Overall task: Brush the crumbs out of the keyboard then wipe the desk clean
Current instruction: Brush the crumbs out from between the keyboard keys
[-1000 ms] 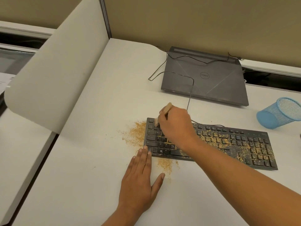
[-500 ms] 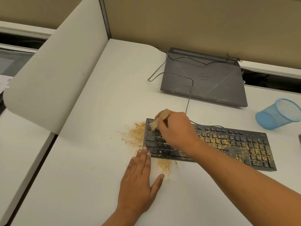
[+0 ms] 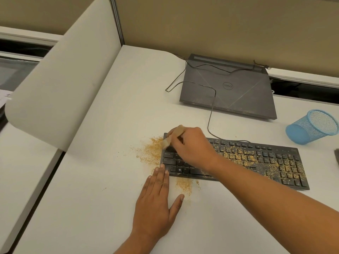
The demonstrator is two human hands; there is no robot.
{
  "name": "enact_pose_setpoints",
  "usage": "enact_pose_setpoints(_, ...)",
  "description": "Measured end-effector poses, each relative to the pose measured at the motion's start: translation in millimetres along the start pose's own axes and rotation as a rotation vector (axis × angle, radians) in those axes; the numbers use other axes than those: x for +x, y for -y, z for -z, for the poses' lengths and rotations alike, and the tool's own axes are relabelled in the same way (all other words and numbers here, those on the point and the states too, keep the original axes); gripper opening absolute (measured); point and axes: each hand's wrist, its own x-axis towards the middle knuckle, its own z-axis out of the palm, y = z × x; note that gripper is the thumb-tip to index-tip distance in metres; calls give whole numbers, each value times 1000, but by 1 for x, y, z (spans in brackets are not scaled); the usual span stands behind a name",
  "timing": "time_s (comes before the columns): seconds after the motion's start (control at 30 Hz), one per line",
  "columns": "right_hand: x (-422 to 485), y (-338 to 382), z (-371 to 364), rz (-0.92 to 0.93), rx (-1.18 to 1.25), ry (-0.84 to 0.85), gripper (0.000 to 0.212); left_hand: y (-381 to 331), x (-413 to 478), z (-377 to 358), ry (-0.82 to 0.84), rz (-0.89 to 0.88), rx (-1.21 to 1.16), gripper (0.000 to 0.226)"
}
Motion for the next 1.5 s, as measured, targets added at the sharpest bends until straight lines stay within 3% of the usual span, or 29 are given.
enact_pose_setpoints(0.1, -1, -6, 12, -15, 34, -92, 26, 0, 0, 1, 4, -3, 0, 74)
enact_pose_setpoints(0.23, -2, -4, 1, 24, 15, 42, 27, 0, 0, 1, 12, 2, 3, 75)
enact_pose_setpoints(0.37, 1, -5, 6, 27, 41, -19, 27, 0, 0, 0, 8, 8, 2, 75)
enact_pose_setpoints(0.5, -7, -6, 13, 62, -14, 211, 21, 0, 0, 0, 6, 4, 14, 75)
enact_pose_setpoints(0.63, -5, -17, 30, 16, -120, 108, 21, 0, -1, 0, 2, 5, 26, 74)
enact_pose_setpoints(0.77, -10, -23, 43, -5, -241, 186, 24, -1, -1, 1, -4, 6, 26, 73)
enact_pose_setpoints(0.87, -15, -27, 53, -39, -231, 59, 25, -1, -1, 1, -4, 8, 27, 73)
enact_pose_setpoints(1.0, -29, -32, 46, -58, -246, 158, 23, -1, -2, 1, 1, 14, 26, 73)
enact_pose_setpoints(1.1, -30, -37, 47, -61, -234, 61, 25, -1, -1, 1, -3, 10, 23, 74)
enact_pose_setpoints(1.33, -29, -26, 41, -39, -206, 77, 21, 0, -2, 0, -11, 6, 12, 74)
enact_pose_setpoints(1.5, -24, -15, 40, -34, -285, 191, 25, -1, -2, -1, -18, 12, 17, 74)
